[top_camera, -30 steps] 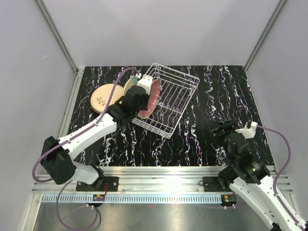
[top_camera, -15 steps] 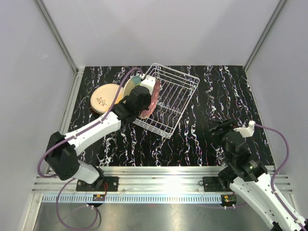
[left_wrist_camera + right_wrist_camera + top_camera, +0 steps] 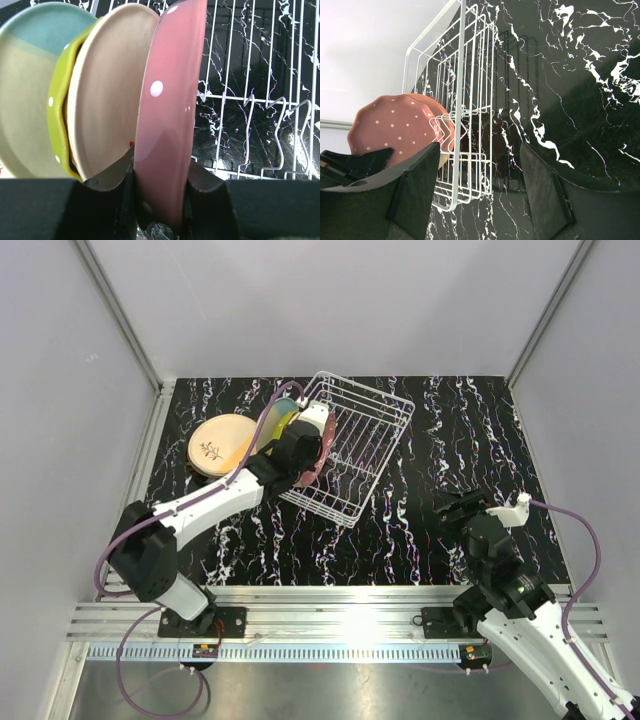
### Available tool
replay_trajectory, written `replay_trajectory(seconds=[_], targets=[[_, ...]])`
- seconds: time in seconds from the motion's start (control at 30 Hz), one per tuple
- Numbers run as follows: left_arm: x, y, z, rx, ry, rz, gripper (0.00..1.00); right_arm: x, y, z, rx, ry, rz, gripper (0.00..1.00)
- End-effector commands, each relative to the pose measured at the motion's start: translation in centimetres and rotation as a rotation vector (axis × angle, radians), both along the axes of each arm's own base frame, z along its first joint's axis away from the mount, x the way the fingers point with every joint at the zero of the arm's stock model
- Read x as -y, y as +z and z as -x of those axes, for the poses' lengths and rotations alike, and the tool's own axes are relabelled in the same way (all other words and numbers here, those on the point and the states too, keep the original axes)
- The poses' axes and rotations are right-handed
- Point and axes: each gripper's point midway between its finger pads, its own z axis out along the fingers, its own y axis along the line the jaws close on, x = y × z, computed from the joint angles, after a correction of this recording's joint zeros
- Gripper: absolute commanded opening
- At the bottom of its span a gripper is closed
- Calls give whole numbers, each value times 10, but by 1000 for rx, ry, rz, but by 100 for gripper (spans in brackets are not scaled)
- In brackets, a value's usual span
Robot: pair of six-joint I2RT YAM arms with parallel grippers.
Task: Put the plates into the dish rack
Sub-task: Insert the plate into the dish rack, then grab a plate with the left arm
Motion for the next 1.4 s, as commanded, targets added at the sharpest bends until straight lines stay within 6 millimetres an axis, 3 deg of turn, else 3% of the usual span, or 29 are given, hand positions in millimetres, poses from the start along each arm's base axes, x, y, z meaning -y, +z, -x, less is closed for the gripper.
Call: replay_trajectory(seconds=[0.0, 0.13, 0.23, 0.6, 0.73, 0.83, 0.87, 0.9, 0.97, 1.07, 1.13, 1.2, 1.23, 1.3, 1.33, 1.37], targets=[[8, 36, -17, 111, 35, 102, 19, 8, 2, -2, 23, -39, 18, 73], [8, 30, -16, 98, 37, 95, 25, 8, -1, -2, 14, -36, 22, 73], [7, 27, -15, 92, 42, 93, 35, 8, -1, -1, 12, -37, 26, 73], [5, 35, -12, 99, 41, 108, 40, 12, 1, 3, 17, -40, 20, 73], [8, 60, -5, 110, 18, 176, 49, 14, 3, 6, 19, -45, 22, 73], [21, 107, 14, 161, -104, 304, 68, 15, 6, 8, 18, -44, 23, 73], [21, 138, 26, 207, -152, 368, 73, 16, 8, 8, 22, -44, 18, 73], [20, 153, 31, 231, -169, 396, 78, 16, 9, 9, 22, -41, 19, 73], [2, 193, 43, 317, -154, 447, 84, 16, 9, 11, 16, -38, 20, 73], [-40, 220, 45, 395, -32, 426, 92, 16, 9, 12, 14, -35, 11, 73], [-71, 220, 38, 395, 74, 415, 95, 14, 8, 13, 13, -30, -4, 73], [-94, 209, 36, 339, 154, 437, 96, 12, 7, 13, 15, -22, -16, 73], [-118, 198, 30, 308, 226, 426, 98, 10, 6, 12, 15, -18, -19, 73], [-135, 178, 24, 226, 299, 481, 98, 8, 4, 11, 12, -10, -17, 73], [-162, 166, 17, 198, 381, 490, 98, 7, 3, 11, 9, -5, -14, 73], [-165, 151, 16, 134, 379, 517, 98, 7, 2, 11, 2, -3, -9, 73]])
